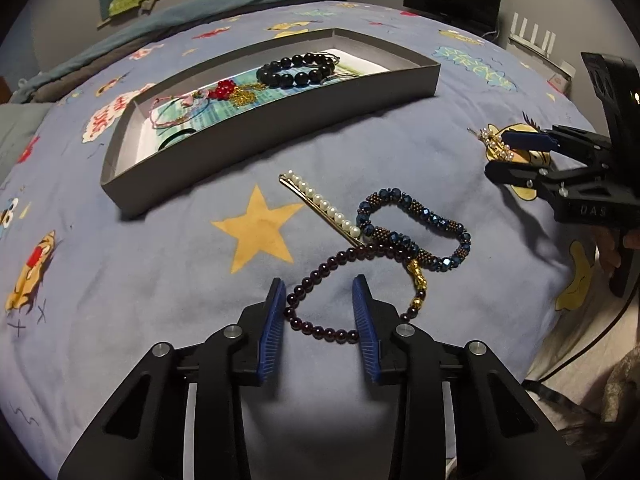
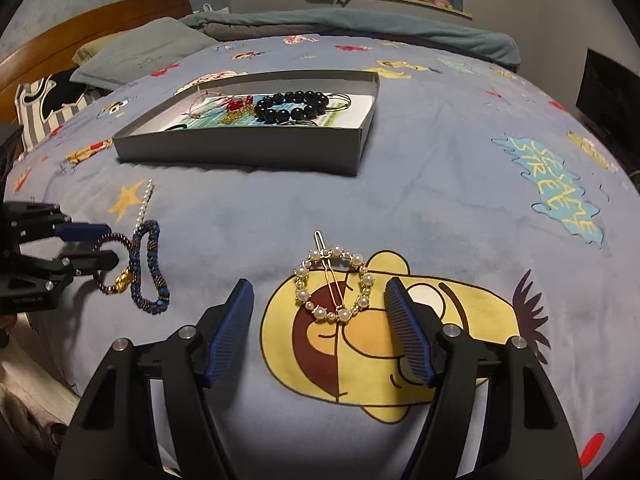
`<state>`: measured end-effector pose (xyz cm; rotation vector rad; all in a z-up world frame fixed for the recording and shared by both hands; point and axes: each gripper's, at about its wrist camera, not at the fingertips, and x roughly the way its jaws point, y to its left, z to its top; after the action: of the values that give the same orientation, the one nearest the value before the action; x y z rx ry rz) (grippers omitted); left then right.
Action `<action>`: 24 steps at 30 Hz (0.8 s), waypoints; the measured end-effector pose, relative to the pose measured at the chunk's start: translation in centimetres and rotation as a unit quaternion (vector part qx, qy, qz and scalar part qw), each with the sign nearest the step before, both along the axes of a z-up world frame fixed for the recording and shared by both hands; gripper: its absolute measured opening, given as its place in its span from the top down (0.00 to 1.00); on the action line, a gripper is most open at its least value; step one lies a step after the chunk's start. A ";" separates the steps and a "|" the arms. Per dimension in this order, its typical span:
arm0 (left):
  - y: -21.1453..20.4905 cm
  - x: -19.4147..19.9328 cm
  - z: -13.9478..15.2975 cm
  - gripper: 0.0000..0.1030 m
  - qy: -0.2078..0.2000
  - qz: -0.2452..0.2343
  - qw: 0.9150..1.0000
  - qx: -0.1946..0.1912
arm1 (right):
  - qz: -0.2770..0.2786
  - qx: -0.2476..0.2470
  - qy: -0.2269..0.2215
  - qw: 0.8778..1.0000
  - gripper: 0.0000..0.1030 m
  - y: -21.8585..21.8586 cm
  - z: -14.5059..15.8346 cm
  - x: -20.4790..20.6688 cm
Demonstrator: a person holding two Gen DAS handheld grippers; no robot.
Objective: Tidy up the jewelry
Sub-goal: 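Close the left tool on the dark red bead bracelet while the right tool grasps the pearl ring clip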
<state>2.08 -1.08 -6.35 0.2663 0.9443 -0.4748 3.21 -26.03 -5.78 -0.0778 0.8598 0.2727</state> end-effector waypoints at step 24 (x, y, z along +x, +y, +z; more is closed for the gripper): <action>1.6 -1.2 3.3 0.94 -0.080 0.001 0.996 -0.050 | -0.007 0.005 -0.066 0.998 0.62 0.4 2.0 -0.6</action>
<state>0.86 0.50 -3.03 0.2090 0.7630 -0.4899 2.59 -25.66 -3.74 -0.0799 0.7271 0.2564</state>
